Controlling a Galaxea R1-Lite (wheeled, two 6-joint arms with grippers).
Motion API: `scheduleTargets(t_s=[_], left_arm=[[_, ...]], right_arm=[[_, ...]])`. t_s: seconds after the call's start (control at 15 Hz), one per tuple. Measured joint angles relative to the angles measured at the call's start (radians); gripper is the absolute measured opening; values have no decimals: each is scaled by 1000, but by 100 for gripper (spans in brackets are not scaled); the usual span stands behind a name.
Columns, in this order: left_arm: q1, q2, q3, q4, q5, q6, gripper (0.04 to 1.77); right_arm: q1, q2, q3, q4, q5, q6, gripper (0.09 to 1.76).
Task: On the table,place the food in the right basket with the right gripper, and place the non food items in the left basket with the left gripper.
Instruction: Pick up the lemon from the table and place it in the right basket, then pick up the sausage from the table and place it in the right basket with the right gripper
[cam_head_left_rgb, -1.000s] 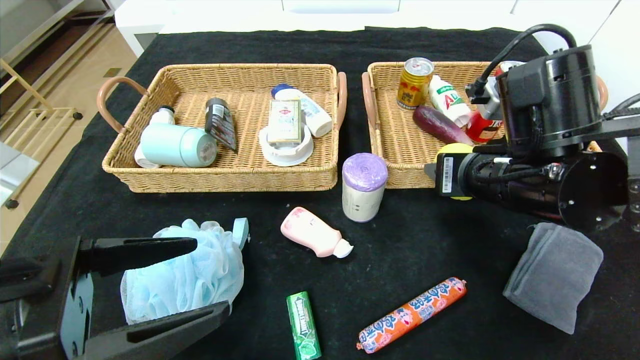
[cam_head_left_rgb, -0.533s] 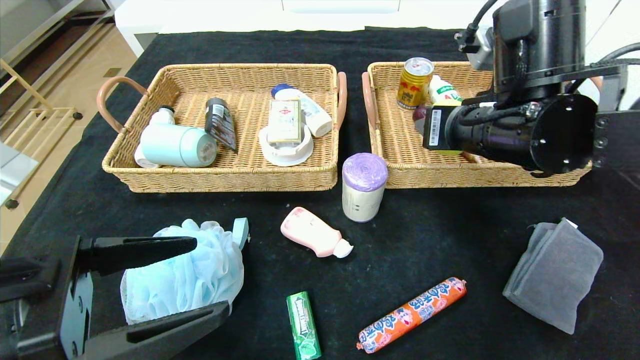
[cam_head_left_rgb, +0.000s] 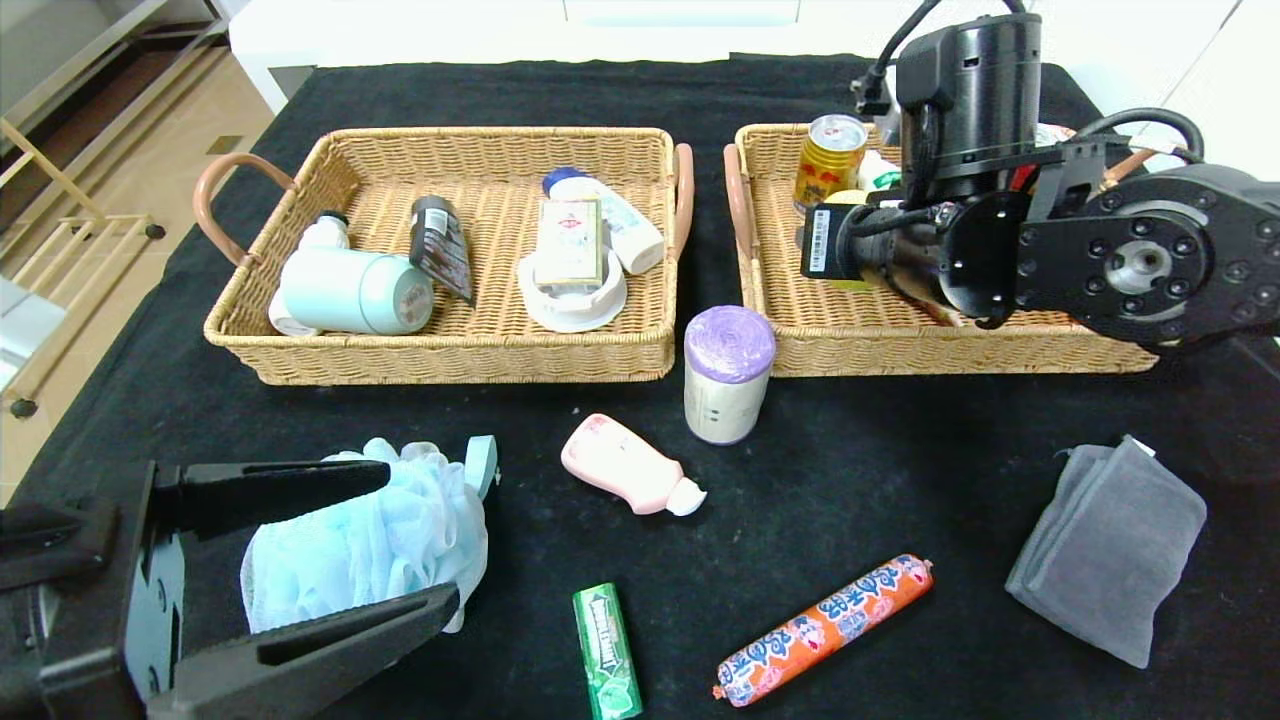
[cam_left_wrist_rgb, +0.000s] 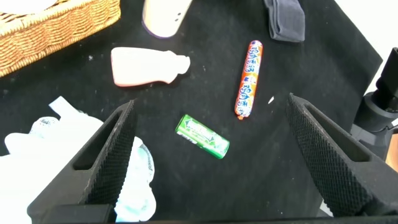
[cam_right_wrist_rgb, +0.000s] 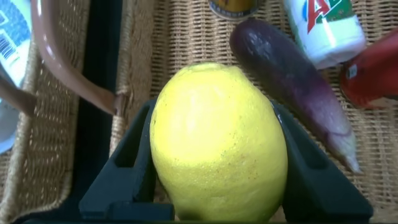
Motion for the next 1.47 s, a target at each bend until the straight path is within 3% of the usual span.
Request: scheduleTargets(t_s=[0.13,0.47,1.0,1.2,1.47], left_arm=[[0,1,0,0,2,0,172],[0,8,0,0,6,1,172],[0,14,0,0,7,-1,172],[1,16,0,0,8,-1,172],[3,19,3,0,8,-1,172]], right_arm=[[-7,15,-4,-3,0,-2,111],[-10,20,-6,-4,3,-9,139],[1,-19,20,18,1,-15,159],[31,-97,83,134,1,42,163],[87,-218,113,438,1,295,166]])
